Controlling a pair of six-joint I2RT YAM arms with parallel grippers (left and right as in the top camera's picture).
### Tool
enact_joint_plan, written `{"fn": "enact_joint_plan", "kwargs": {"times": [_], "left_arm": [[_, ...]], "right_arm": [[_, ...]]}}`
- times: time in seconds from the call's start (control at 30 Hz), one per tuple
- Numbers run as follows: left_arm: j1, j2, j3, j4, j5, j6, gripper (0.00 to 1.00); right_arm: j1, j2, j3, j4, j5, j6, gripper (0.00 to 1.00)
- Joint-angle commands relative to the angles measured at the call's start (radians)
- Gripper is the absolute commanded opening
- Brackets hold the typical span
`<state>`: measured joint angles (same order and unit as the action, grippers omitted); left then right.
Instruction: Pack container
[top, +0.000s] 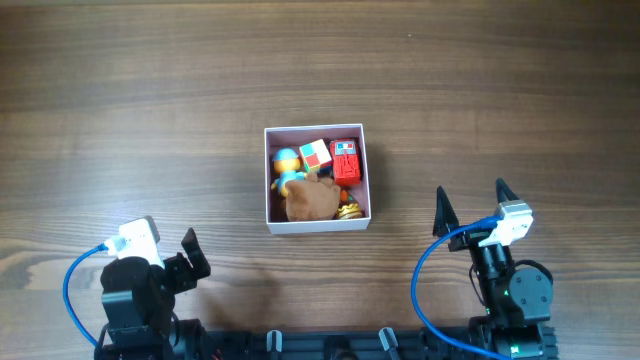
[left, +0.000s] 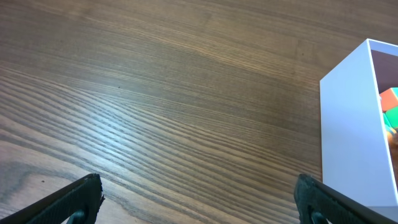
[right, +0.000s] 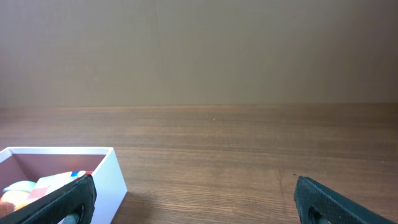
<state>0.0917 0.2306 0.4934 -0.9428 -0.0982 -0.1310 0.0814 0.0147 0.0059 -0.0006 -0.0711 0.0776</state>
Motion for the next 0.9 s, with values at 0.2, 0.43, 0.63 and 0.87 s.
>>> {"fn": "enact_joint_plan", "kwargs": {"times": [0.2,0.43,0.63,0.87], "left_arm": [[-0.005,-0.008,-0.007,0.003,0.016,0.019,1.00],[-0.005,-0.008,-0.007,0.003,0.016,0.019,1.00],[-0.100,-0.180,-0.025,0.064,0.087,0.019,1.00],[-0.120,-0.227,-0.306,0.697,0.177,0.020,1.00]], "right_arm": [[-0.007,-0.004,0.000,0.004,-0.016,0.003,1.00],[-0.007,-0.004,0.000,0.004,-0.016,0.003,1.00],[-0.007,-0.004,0.000,0.004,-0.016,0.003,1.00],[-0.007,-0.004,0.000,0.004,-0.016,0.003,1.00]]}}
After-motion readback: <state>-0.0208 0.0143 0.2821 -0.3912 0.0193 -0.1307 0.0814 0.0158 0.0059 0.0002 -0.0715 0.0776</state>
